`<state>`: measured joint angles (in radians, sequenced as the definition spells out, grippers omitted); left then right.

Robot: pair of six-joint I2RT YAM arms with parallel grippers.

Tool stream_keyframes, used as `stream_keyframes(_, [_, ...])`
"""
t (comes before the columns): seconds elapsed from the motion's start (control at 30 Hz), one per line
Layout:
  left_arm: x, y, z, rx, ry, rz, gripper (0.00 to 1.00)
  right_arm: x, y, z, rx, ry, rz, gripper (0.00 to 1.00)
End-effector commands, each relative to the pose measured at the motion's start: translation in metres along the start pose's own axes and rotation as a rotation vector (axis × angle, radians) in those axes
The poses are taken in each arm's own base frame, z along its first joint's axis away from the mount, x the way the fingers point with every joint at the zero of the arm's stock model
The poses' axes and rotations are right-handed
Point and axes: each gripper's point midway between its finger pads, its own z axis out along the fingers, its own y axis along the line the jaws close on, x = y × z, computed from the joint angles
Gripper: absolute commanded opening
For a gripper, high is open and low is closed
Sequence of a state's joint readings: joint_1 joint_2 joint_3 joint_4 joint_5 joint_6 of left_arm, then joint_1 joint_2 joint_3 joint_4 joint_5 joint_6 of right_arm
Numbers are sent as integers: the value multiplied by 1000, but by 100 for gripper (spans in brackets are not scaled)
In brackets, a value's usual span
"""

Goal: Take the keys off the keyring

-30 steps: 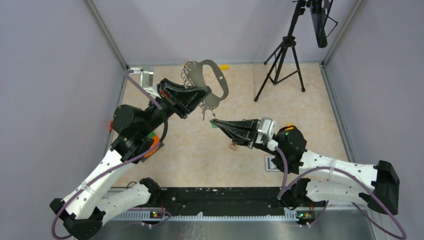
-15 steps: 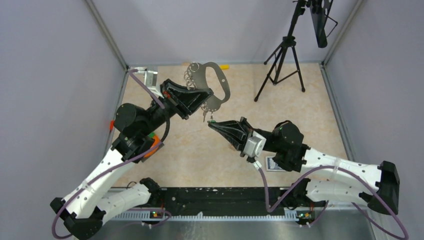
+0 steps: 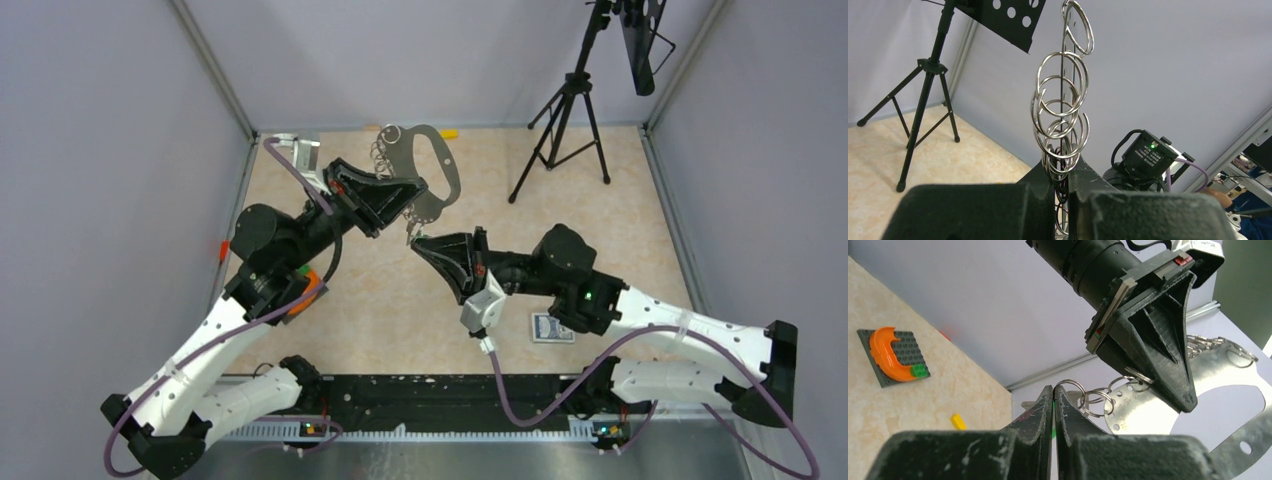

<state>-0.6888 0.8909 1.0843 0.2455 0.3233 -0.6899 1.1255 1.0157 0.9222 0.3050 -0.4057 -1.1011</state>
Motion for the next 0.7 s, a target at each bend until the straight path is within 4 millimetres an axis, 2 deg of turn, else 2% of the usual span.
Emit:
stream_keyframes(0.0, [-14, -1, 4, -7, -46, 31, 0, -9, -3, 5, -69, -12, -101, 0])
stream_keyframes(0.37, [12, 26, 4, -78, 6, 15, 0, -11, 3, 12, -112, 0, -157, 0])
stream_keyframes(0.67, [26, 42, 1, -127, 40, 21, 0, -10, -2, 5, -87, 32, -183, 0])
